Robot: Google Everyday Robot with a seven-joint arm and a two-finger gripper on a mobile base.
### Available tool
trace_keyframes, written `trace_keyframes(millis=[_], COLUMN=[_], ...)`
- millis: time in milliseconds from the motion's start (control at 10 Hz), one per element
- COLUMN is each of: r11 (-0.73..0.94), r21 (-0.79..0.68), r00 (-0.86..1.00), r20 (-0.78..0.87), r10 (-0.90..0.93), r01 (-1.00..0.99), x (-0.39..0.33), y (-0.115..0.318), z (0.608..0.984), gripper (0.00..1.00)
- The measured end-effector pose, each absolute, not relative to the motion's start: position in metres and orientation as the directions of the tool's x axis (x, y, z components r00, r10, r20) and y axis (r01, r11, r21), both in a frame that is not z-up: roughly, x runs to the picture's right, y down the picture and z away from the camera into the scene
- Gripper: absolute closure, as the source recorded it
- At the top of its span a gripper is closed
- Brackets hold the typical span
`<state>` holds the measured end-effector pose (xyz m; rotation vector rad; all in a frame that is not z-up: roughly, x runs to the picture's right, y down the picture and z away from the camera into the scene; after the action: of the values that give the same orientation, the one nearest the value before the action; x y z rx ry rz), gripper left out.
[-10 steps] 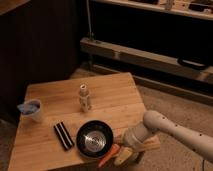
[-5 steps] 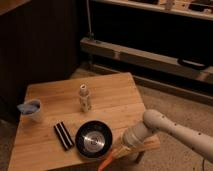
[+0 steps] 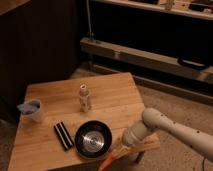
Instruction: Place the pepper in the ceramic bowl
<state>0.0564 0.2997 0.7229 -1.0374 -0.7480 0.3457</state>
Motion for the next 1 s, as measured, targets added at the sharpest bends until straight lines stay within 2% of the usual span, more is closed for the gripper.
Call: trace_keyframes(millis=[300,700,1000], r11=[0.499,0.529,0.520], r21=[-0.865,-0.848,-0.851], r00=[0.674,0.633,0.591], r20=[0.400,0.429,0.459], r10=[0.621,0.645,0.664], r01=[0.053,0.036,0.076], x=[0.085,0.117,0.100], y=[0.253,0.166,0.148], z=[0.694,0.651,0.650], gripper=[1.00,1.00,1.00])
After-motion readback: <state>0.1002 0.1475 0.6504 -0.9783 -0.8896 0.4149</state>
